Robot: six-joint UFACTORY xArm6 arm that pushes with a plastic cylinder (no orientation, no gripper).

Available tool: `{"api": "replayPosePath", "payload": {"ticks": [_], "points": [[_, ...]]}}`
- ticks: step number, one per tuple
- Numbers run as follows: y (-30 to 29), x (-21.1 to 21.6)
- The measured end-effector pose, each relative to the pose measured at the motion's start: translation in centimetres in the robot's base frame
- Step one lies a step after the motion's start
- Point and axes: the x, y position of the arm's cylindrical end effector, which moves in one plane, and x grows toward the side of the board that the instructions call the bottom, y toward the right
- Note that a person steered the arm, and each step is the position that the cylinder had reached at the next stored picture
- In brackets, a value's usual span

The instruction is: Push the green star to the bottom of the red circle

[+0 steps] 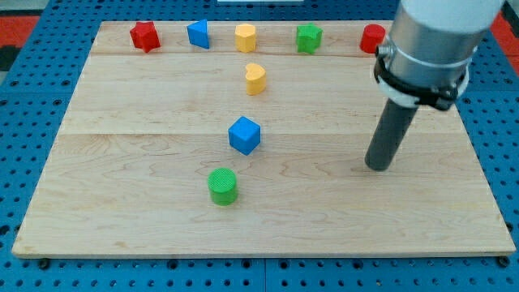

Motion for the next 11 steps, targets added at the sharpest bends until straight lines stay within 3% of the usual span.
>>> {"api": "replayPosePath", "payload": {"ticks": [2,6,7,8,10,11], "points": [[0.1,-3.9],[0.8,-4.4],[-3.0,-4.8],[-3.1,-5.2],[-7.1,-10.9],[-3.1,-15.4]]}}
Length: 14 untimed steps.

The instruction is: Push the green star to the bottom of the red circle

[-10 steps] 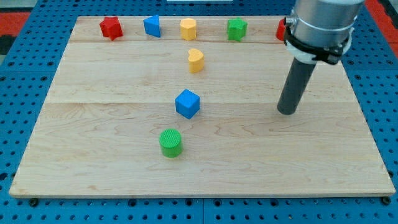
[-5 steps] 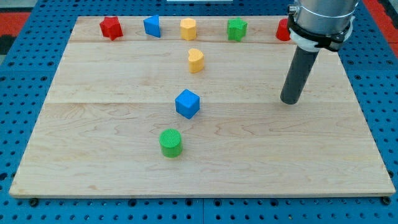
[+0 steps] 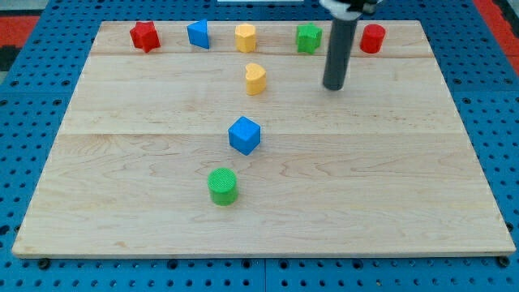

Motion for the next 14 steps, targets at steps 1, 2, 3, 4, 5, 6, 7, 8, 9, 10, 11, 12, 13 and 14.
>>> {"api": "replayPosePath", "payload": {"ticks": [1,2,3,4,5,6,7,8,9,10,11,12,13,14], "points": [[0.0,-3.2],[0.0,-4.4],[0.0,-5.3],[0.0,-6.7],[-1.4,-8.8],[-4.5,-11.5],[-6.1,-12.4],[-4.2,-13.9],[-9.8,-13.9],[-17.3,-12.4],[-18.8,-10.0],[-16.3,-9.2],[-13.4,-12.3],[-13.3,-9.9]]}}
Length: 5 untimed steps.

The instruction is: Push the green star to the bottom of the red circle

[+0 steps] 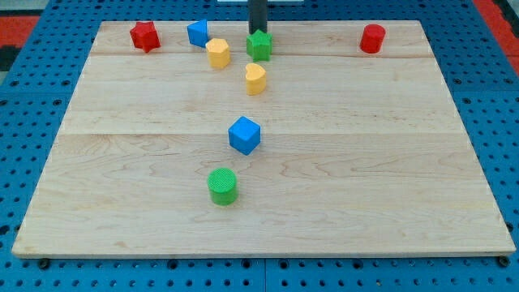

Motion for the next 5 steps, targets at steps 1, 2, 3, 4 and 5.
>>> {"api": "replayPosePath", "payload": {"ticks": [1,2,3,4,5], "points": [[-2.9,1.3],[-4.1,3.2],[-0.4,4.1],[5.9,4.1],[9.7,2.8]]}}
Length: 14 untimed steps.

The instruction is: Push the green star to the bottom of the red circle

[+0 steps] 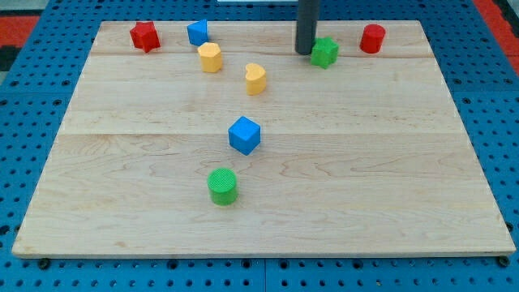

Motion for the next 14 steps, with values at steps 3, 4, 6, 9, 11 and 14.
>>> {"api": "replayPosePath", "payload": {"ticks": [3,4,6,9,11,14], "points": [[5.1,1.3],[5.5,2.1],[4.0,6.1],[3.7,-0.3],[5.2,2.6],[7.1,4.4]]}}
